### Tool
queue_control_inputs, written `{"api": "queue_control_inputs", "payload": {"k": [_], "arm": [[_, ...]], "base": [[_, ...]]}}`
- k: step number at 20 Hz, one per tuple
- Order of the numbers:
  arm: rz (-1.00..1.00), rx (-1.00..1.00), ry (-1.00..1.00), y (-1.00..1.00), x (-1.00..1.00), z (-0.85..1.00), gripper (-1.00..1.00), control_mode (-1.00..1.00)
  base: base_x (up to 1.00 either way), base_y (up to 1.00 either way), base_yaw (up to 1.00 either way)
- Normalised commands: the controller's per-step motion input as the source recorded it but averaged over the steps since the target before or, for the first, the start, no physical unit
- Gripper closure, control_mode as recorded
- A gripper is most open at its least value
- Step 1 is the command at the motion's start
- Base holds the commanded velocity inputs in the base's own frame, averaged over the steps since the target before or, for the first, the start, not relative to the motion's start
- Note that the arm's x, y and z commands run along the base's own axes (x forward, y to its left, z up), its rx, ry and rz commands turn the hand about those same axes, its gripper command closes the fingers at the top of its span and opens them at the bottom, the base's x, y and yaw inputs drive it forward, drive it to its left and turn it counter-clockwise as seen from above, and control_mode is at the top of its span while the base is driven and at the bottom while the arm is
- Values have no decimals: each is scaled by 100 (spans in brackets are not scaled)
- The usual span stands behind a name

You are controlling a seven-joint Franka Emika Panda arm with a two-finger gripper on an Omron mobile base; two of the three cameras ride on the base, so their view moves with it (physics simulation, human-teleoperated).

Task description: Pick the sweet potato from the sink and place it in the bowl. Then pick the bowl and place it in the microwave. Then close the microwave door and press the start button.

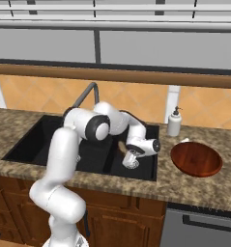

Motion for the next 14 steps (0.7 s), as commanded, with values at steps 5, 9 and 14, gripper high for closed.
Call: {"api": "queue_control_inputs", "payload": {"k": [5, 9, 14], "arm": [[-16, -1, -15, -3, -48, 100, 100, -100], [-15, -5, -2, -11, -35, 100, 100, -100], [-26, -10, 9, -20, -30, 100, 100, -100]], "base": [[0, 0, 0], [0, 0, 0], [0, 0, 0]]}}
